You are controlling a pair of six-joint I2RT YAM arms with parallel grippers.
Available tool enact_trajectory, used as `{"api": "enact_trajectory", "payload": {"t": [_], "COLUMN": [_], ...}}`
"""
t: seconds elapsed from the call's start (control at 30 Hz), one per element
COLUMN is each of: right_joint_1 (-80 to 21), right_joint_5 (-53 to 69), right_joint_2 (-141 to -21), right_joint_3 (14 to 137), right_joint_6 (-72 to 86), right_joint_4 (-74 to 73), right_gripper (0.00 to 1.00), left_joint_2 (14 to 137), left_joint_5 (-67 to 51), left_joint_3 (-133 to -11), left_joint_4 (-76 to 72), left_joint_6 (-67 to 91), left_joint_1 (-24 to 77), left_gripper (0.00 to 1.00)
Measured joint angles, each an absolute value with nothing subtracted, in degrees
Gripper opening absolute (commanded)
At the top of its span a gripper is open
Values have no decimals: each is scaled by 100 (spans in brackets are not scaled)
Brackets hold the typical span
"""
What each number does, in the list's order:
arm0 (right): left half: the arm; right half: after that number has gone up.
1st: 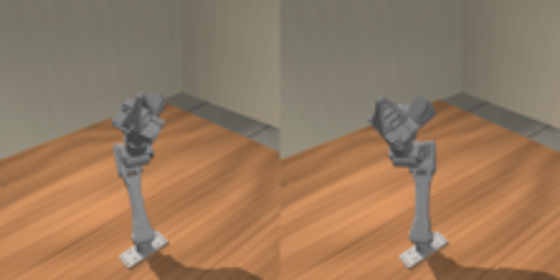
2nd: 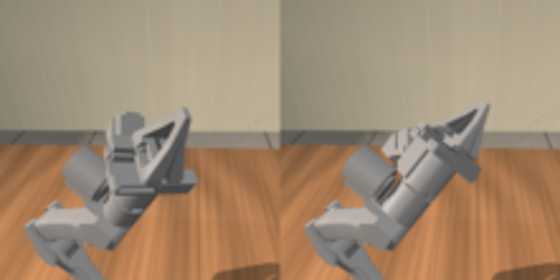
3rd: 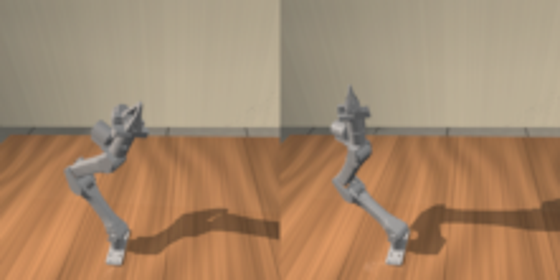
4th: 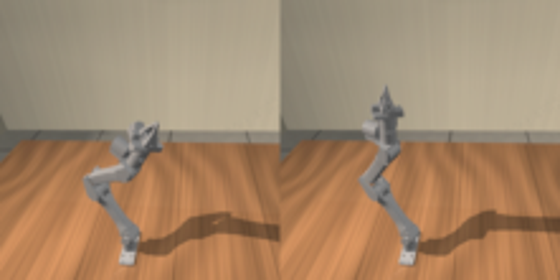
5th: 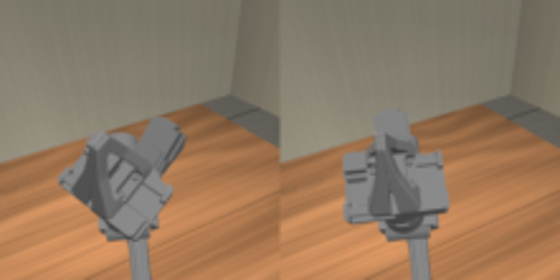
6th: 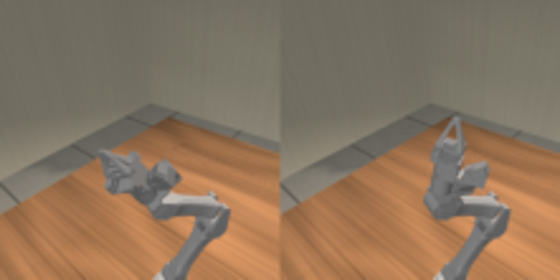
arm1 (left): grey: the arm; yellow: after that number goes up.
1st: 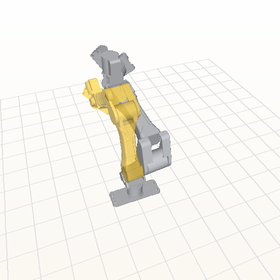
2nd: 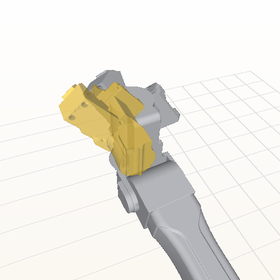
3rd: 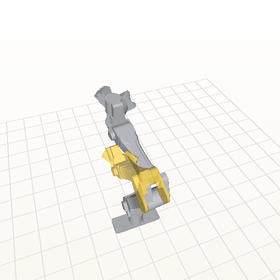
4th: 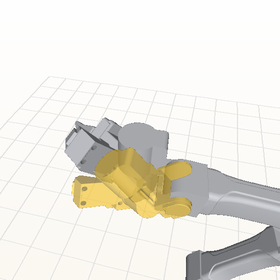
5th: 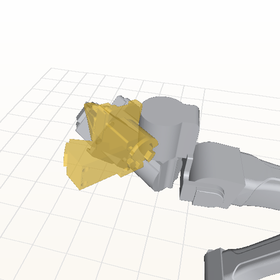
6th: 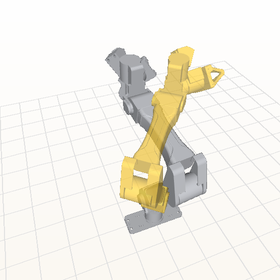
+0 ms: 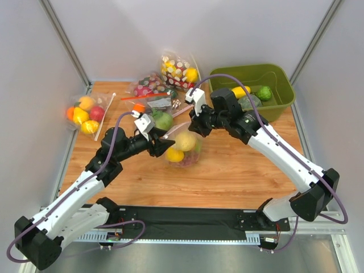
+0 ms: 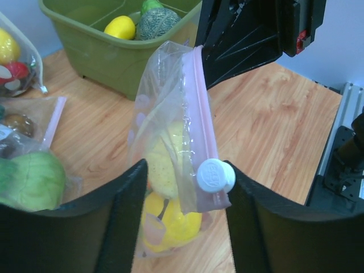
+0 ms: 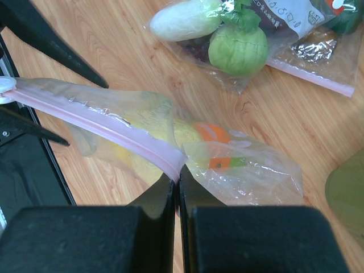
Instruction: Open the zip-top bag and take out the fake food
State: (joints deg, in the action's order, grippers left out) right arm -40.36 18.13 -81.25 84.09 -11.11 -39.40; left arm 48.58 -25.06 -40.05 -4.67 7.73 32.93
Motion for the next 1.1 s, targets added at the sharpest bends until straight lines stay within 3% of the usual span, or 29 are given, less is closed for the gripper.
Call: {"api": "enact_trajectory", "payload": {"t": [0.1,0.13,0.27,0.33,0.37,0.43,0.57,0.87,1.1], "right_joint_1": [-3948,-3920,-3870,-3859,-3854,-3848,-3848,-4021,-4471], "right_joint_5": [1890,1918,2010,2029,2047,2123,2324,3037,3177], "right_joint_2": [-8138,-8138,-8138,-8123,-8110,-8029,-7638,-6344,-6630], "right_joint_3": [8409,8409,8409,8405,8403,8350,8075,7389,7496], "right_joint_6": [-1022,-1009,-1026,-1055,-1074,-1133,-1328,-1754,-2217], "right_joint_4": [-3966,-3979,-4040,-4058,-4062,-4049,-3927,-2958,-2626], "right_gripper": [0,0,4,12,25,43,55,62,60], "left_joint_2": [4930,4956,5048,5098,5127,5199,5293,5763,5924], "left_joint_5": [-2545,-2567,-2648,-2668,-2674,-2703,-2805,-3476,-3870], "left_joint_3": [-4003,-4003,-4077,-4182,-4248,-4394,-4584,-5607,-6296], "left_joint_4": [-521,-517,-416,-292,-226,-91,56,1203,2226], "left_joint_6": [753,733,613,530,473,368,198,-399,-753], "left_joint_1": [3293,3293,3293,3293,3293,3293,3293,3293,3293], "left_gripper": [36,24,0,0,0,0,0,0,0]}}
